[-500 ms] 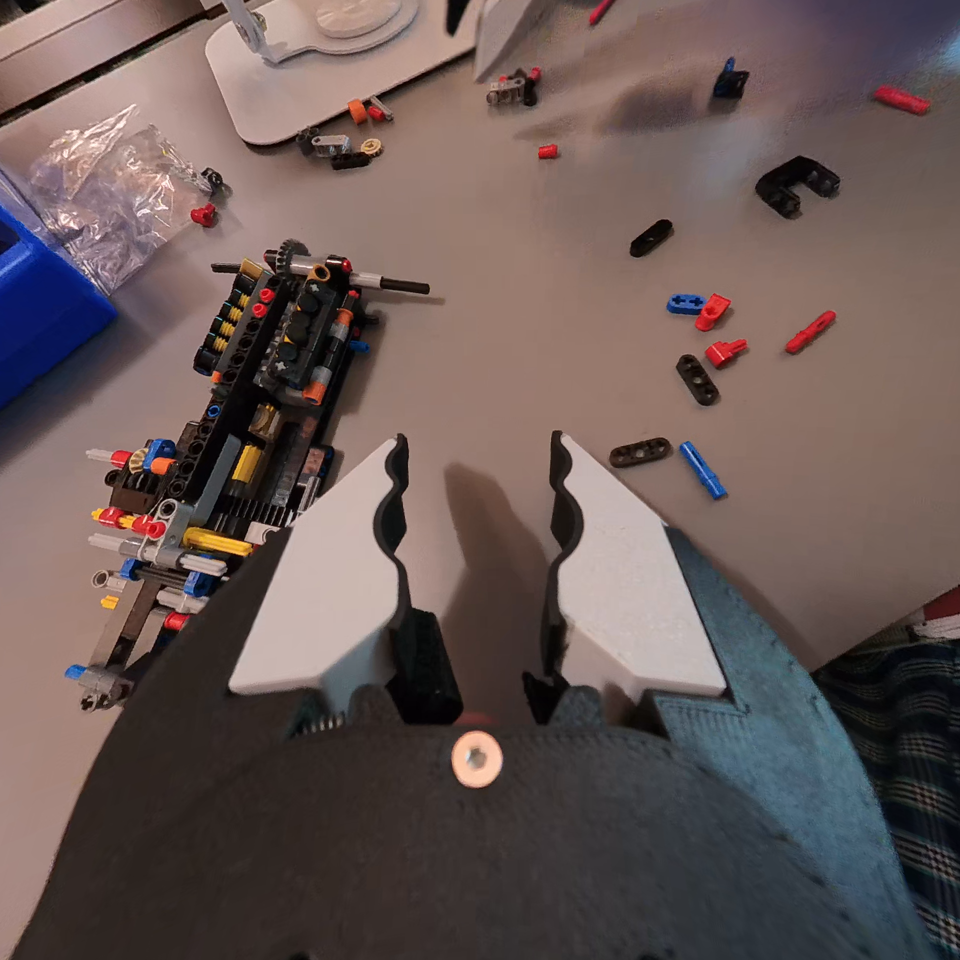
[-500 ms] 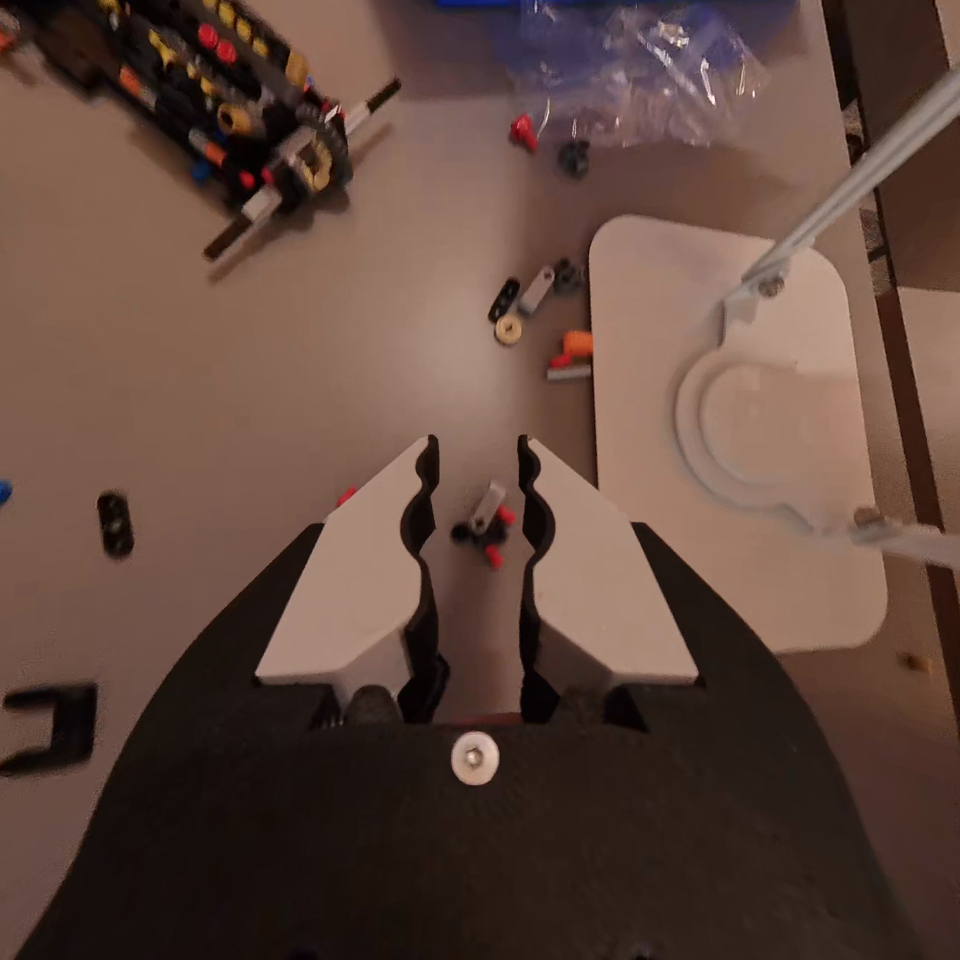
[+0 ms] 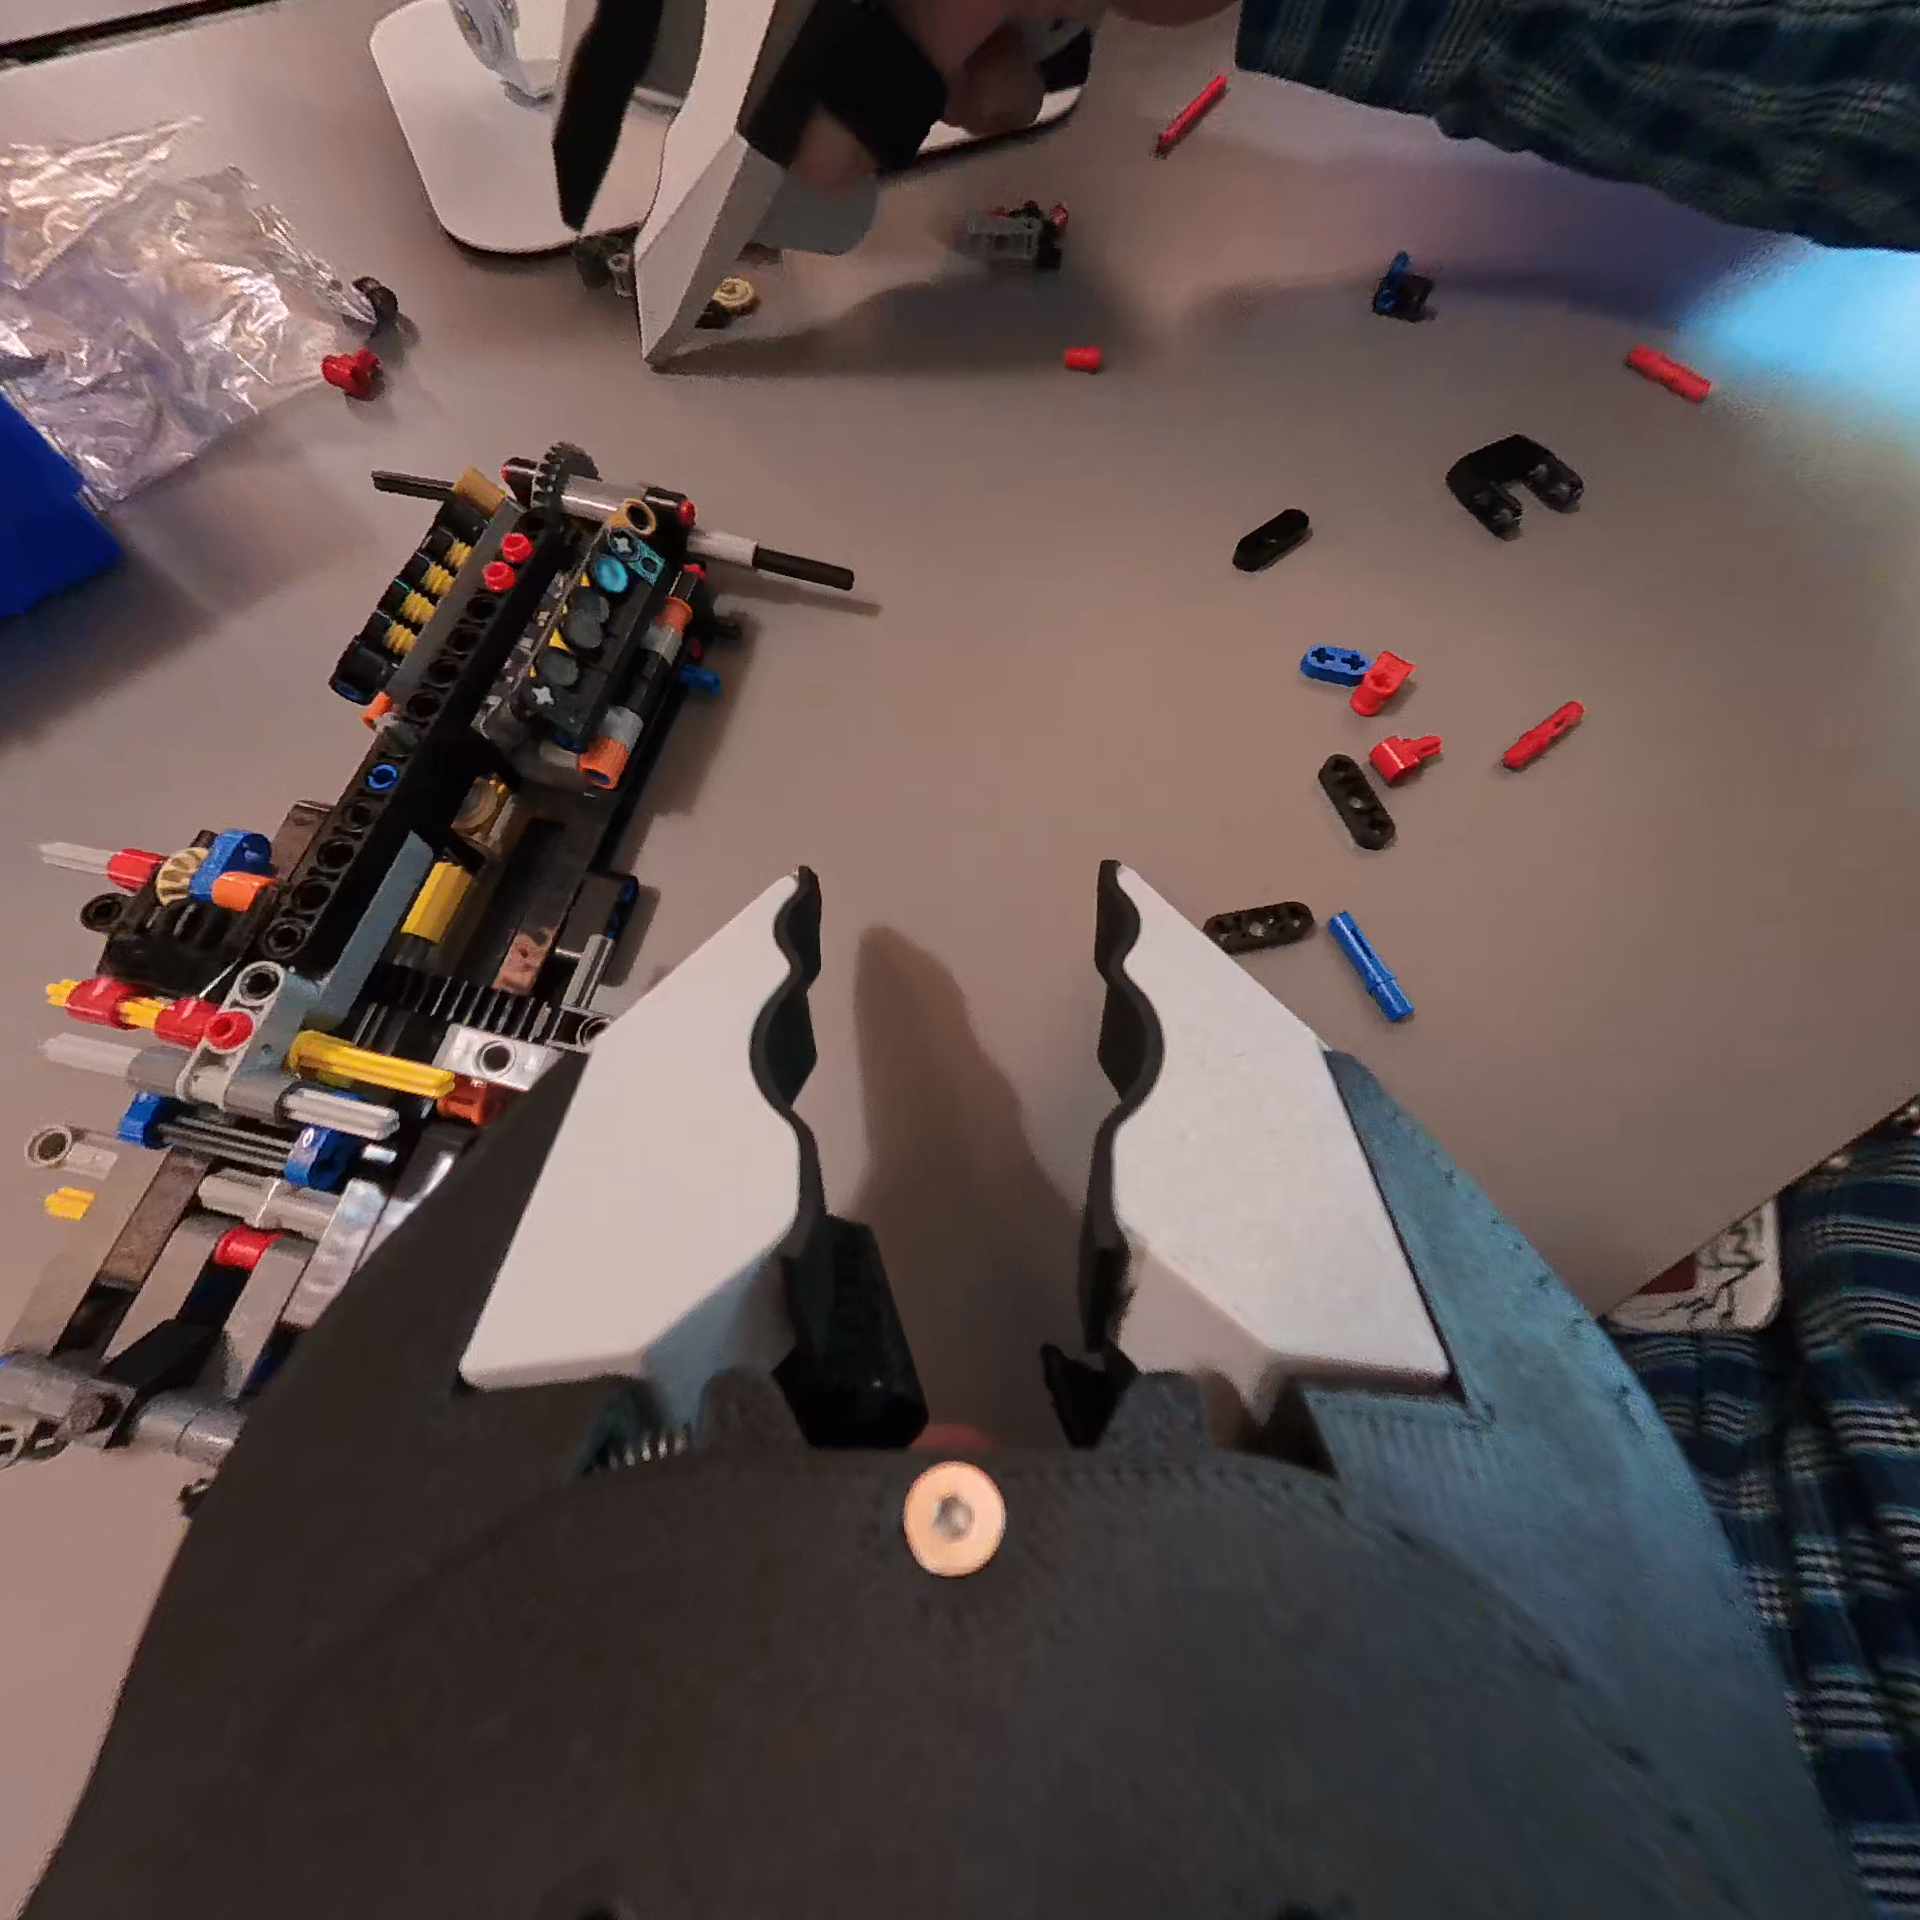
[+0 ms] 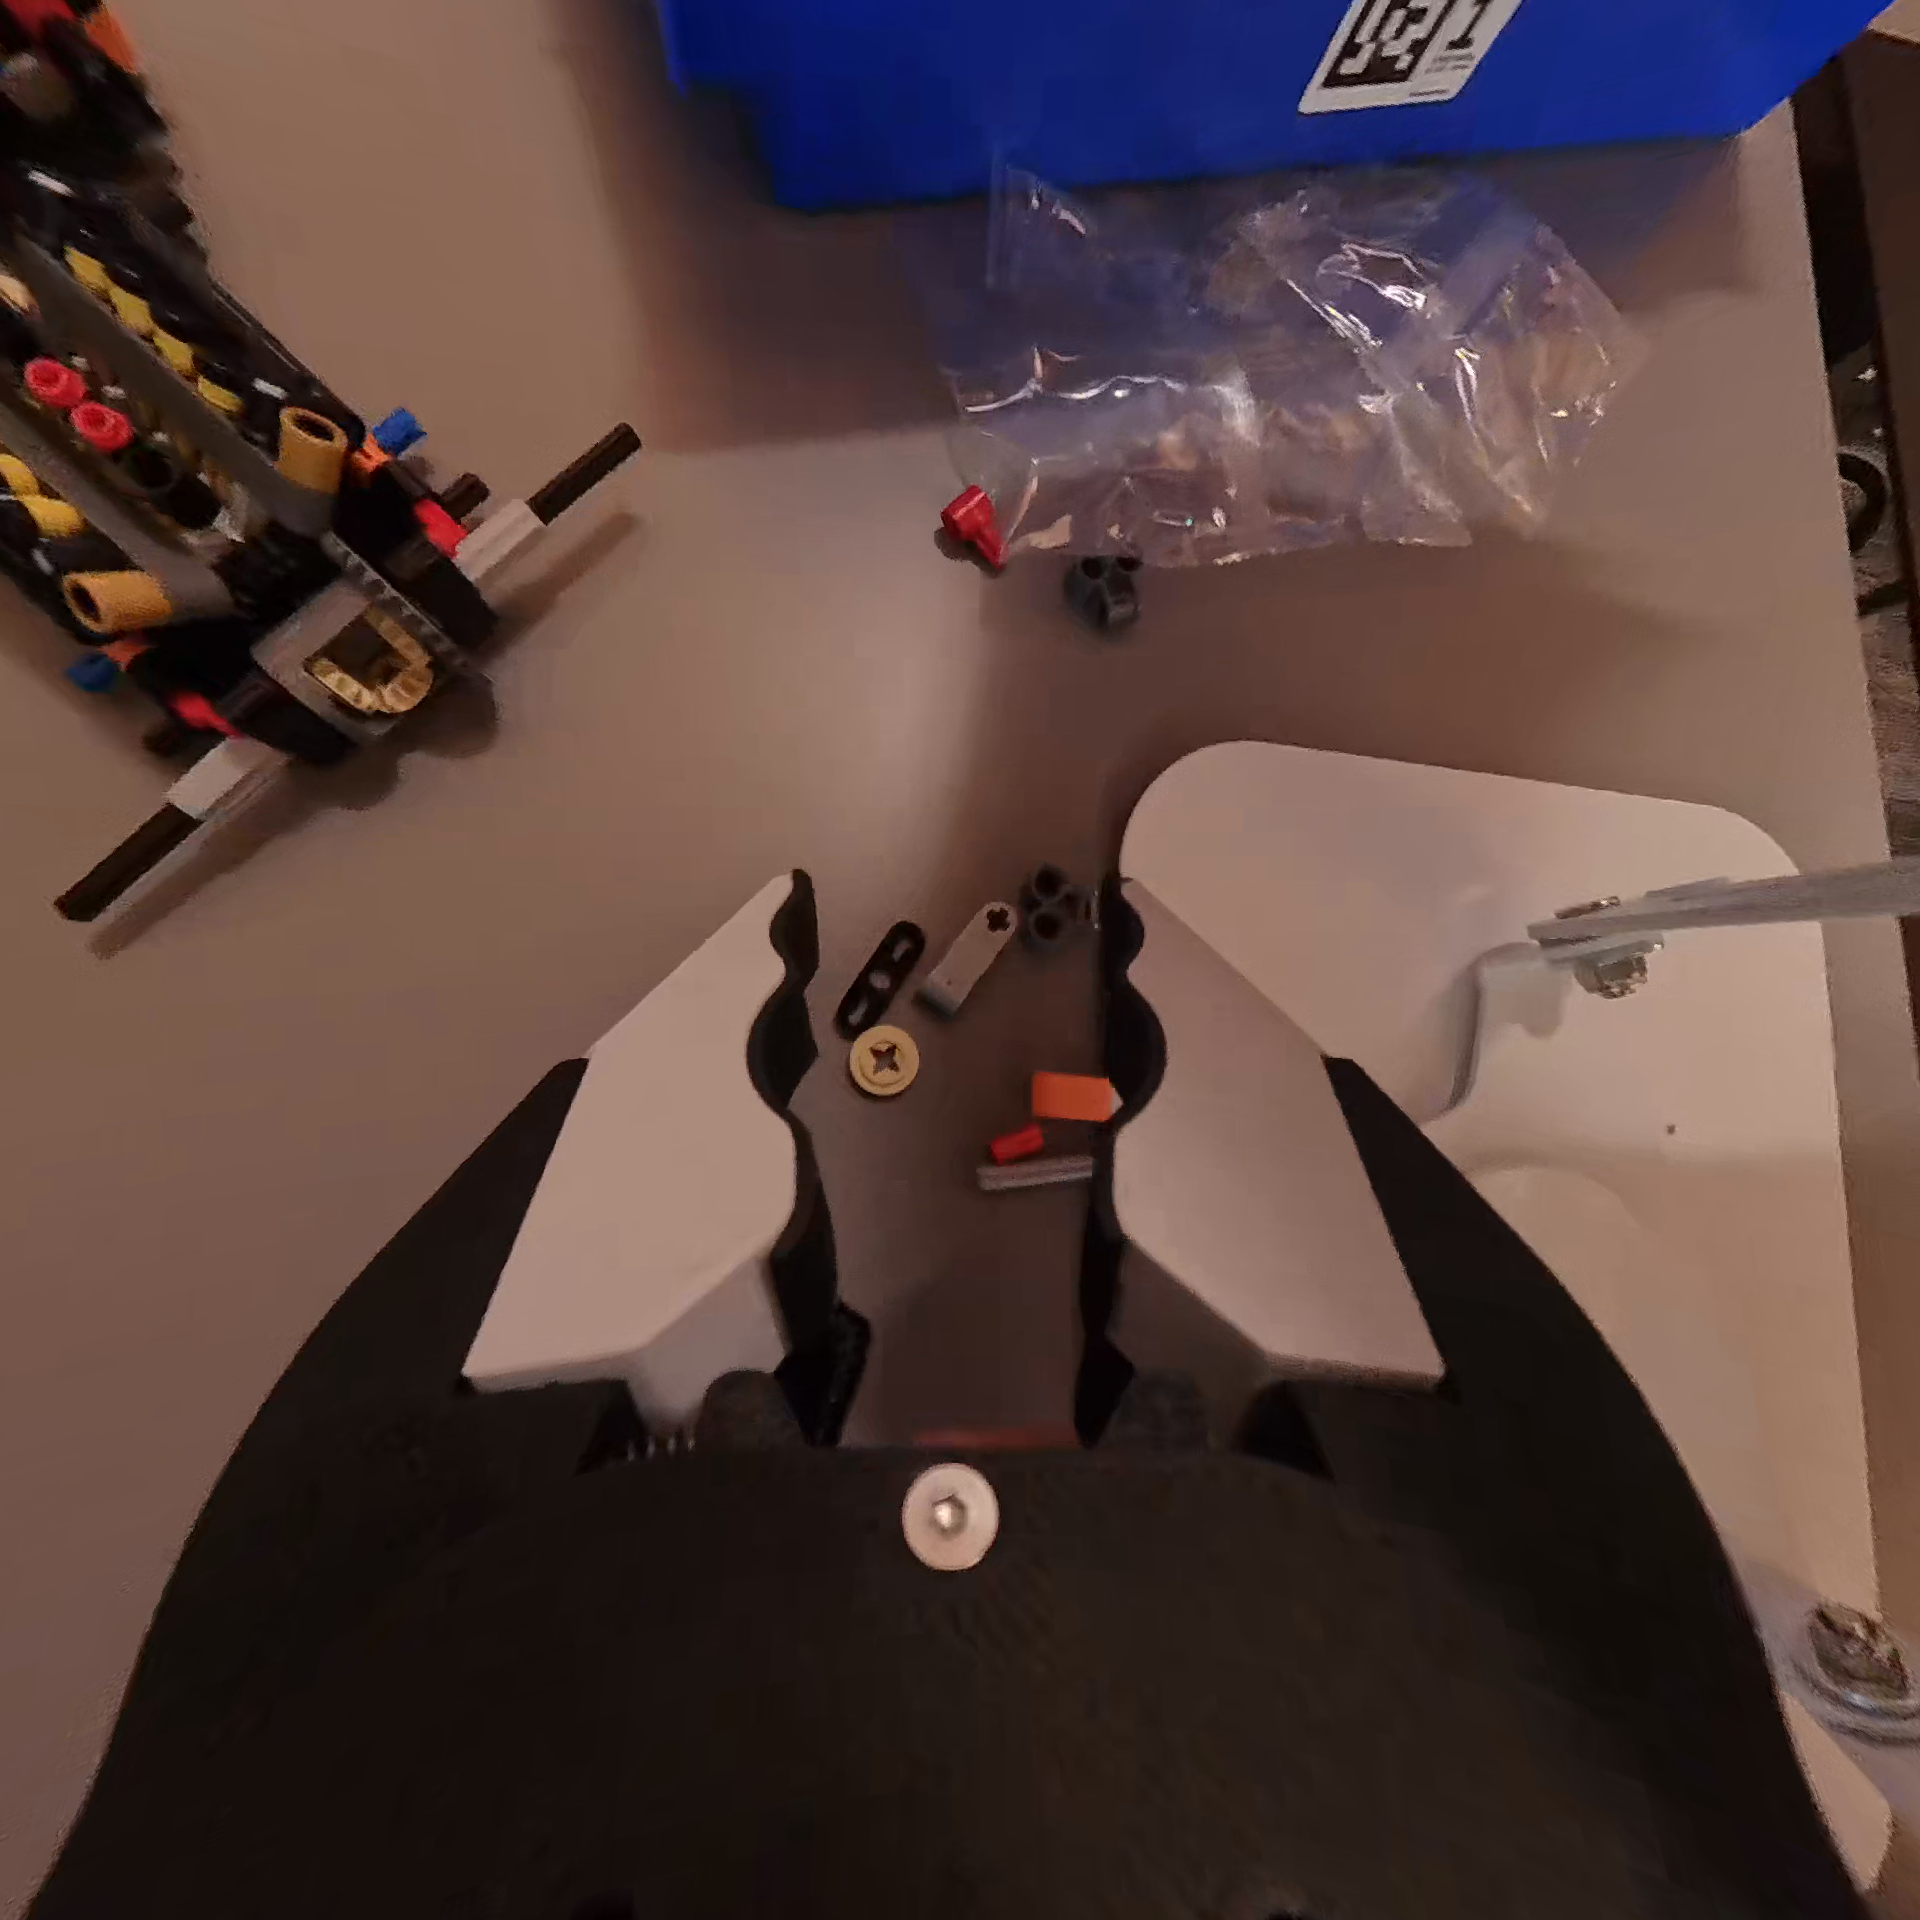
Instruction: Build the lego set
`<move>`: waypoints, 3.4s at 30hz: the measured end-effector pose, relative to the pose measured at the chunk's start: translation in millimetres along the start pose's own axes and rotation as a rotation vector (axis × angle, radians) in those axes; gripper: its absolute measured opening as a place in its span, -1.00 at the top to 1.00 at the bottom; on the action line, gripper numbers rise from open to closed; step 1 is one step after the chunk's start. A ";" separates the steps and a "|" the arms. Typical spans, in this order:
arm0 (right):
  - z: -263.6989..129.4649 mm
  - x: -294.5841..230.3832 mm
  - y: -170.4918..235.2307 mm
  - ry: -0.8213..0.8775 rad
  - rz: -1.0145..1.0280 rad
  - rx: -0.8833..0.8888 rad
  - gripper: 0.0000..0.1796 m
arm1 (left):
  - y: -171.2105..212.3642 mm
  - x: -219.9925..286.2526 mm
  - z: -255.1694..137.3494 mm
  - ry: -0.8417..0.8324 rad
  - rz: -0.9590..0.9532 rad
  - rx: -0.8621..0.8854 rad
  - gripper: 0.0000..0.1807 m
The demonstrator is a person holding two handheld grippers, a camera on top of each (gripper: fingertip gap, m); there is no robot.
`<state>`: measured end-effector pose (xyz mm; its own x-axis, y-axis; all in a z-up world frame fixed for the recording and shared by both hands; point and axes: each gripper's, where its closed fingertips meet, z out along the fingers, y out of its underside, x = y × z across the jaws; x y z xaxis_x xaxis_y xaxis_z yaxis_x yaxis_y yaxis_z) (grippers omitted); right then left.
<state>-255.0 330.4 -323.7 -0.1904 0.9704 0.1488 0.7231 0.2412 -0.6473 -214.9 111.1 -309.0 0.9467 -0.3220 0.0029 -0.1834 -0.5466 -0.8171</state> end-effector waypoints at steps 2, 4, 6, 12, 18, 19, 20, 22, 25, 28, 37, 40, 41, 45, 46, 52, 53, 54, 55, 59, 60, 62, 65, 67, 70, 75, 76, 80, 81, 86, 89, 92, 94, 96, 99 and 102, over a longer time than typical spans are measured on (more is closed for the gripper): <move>-2.1 -1.3 2.8 -0.008 0.003 0.000 0.55 | -1.0 -0.2 -0.9 0.007 -0.010 0.011 0.43; -8.8 -7.3 8.2 -0.021 0.000 -0.001 0.64 | -0.8 0.7 -0.8 0.011 -0.007 0.011 0.43; -18.5 -22.0 14.3 -0.078 0.001 -0.027 0.68 | 0.4 2.1 0.5 0.020 -0.006 0.001 0.43; -24.6 -26.1 -20.3 -0.038 -0.076 0.029 0.58 | 0.9 3.1 1.2 0.044 -0.025 -0.003 0.44; 25.9 6.4 -48.8 0.066 -0.040 0.021 0.40 | -0.5 2.7 -0.2 0.044 -0.029 0.012 0.44; 32.0 11.0 -48.2 0.074 -0.024 0.010 0.33 | -0.7 2.7 -0.3 0.047 -0.031 0.014 0.44; 36.5 13.0 -48.3 0.074 -0.014 0.006 0.29 | -0.8 2.9 -0.5 0.052 -0.034 0.015 0.44; 42.6 14.7 -50.4 0.063 0.007 0.012 0.30 | -1.1 3.4 -0.7 0.064 -0.042 0.018 0.45; 47.5 13.5 -52.6 0.021 0.052 0.014 0.39 | -1.1 4.4 -0.8 0.082 -0.050 0.018 0.45; 46.7 8.5 -50.0 -0.021 0.094 0.013 0.48 | -1.7 4.7 -1.5 0.084 -0.049 0.024 0.45; 7.7 -38.6 -13.6 -0.192 0.042 -0.127 0.72 | -1.3 6.7 -1.1 0.100 -0.046 0.020 0.45; -1.0 -31.4 -28.9 -0.125 0.008 -0.055 0.64 | -0.4 7.3 -0.3 0.105 -0.046 0.012 0.45; 1.0 -27.4 -34.9 -0.111 0.021 -0.030 0.55 | -0.2 7.5 -0.1 0.105 -0.044 0.009 0.45; 23.2 -9.4 -41.1 -0.046 0.087 -0.003 0.55 | -0.6 6.7 -0.5 0.091 -0.038 0.015 0.44; 29.8 -6.4 -37.6 -0.040 0.113 -0.021 0.55 | -0.6 6.6 -0.4 0.090 -0.037 0.015 0.44; 39.2 -1.6 -41.3 -0.027 0.134 0.004 0.90 | -0.1 7.1 0.1 0.102 -0.046 0.010 0.45; 38.3 -3.1 -40.6 -0.032 0.131 0.001 0.90 | -0.3 7.2 0.0 0.103 -0.046 0.011 0.45; 36.4 -6.0 -38.9 -0.040 0.122 -0.005 0.91 | -0.4 7.2 -0.1 0.102 -0.045 0.012 0.45; 32.6 -11.3 -35.5 -0.057 0.114 -0.018 0.91 | -0.5 7.2 -0.2 0.102 -0.044 0.013 0.45; -0.4 -52.1 -8.0 -0.189 0.089 -0.121 0.89 | -0.9 7.7 -0.6 0.107 -0.043 0.016 0.44; -7.6 -56.6 -7.6 -0.182 0.068 -0.118 0.74 | -0.6 8.1 -0.3 0.109 -0.042 0.014 0.44; -14.9 -56.5 -26.4 -0.133 0.013 -0.016 0.64 | 0.5 9.1 0.6 0.114 -0.038 0.004 0.44; -1.3 -44.0 -40.1 -0.086 0.010 -0.007 0.73 | 0.5 8.9 0.5 0.106 -0.032 0.004 0.44; 16.5 -37.9 -43.6 -0.089 0.056 -0.027 0.70 | 0.2 8.2 0.2 0.093 -0.025 0.008 0.43; 38.1 -27.8 -46.5 -0.064 0.123 -0.048 0.63 | 0.8 8.0 0.8 0.087 -0.021 0.004 0.43; 46.7 -19.4 -53.9 -0.034 0.173 -0.025 0.64 | 0.9 8.6 1.0 0.105 -0.035 0.001 0.44; 46.8 -19.4 -54.3 -0.038 0.173 -0.023 0.72 | 0.8 8.7 0.9 0.106 -0.034 0.002 0.44; 47.0 -21.9 -55.3 -0.067 0.165 -0.015 0.86 | 0.6 9.0 0.5 0.104 -0.029 0.005 0.44; 46.1 -22.8 -54.6 -0.073 0.165 -0.020 0.87 | 0.3 9.0 0.3 0.103 -0.027 0.007 0.44; 31.1 -36.2 -40.0 -0.098 0.145 -0.060 0.86 | -0.8 8.8 -0.8 0.105 -0.031 0.016 0.43; 12.7 -48.5 -20.9 -0.108 0.123 -0.098 0.87 | -0.2 10.4 -1.2 0.108 -0.017 0.014 0.42; -9.1 -66.2 1.2 -0.114 0.089 -0.131 0.87 | -0.6 10.3 -1.9 0.105 -0.016 0.018 0.41; -22.5 -80.1 13.9 -0.118 0.068 -0.139 0.87 | 0.0 10.6 -1.1 0.099 -0.009 0.012 0.41; -34.8 -97.0 24.2 -0.139 0.049 -0.143 0.87 | 1.1 11.0 0.1 0.091 0.003 0.002 0.41; -50.7 -118.7 37.9 -0.159 0.027 -0.162 0.87 | 2.7 11.4 1.8 0.075 0.022 -0.014 0.41; -62.6 -129.7 45.2 -0.153 0.020 -0.165 0.83 | 3.7 10.1 2.8 0.056 0.034 -0.024 0.40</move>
<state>-156.0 216.5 -325.4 -0.2643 0.9643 0.0133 0.8240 0.2330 -0.5164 -205.2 108.0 -313.5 0.9237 -0.3831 0.0087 -0.2216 -0.5525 -0.8035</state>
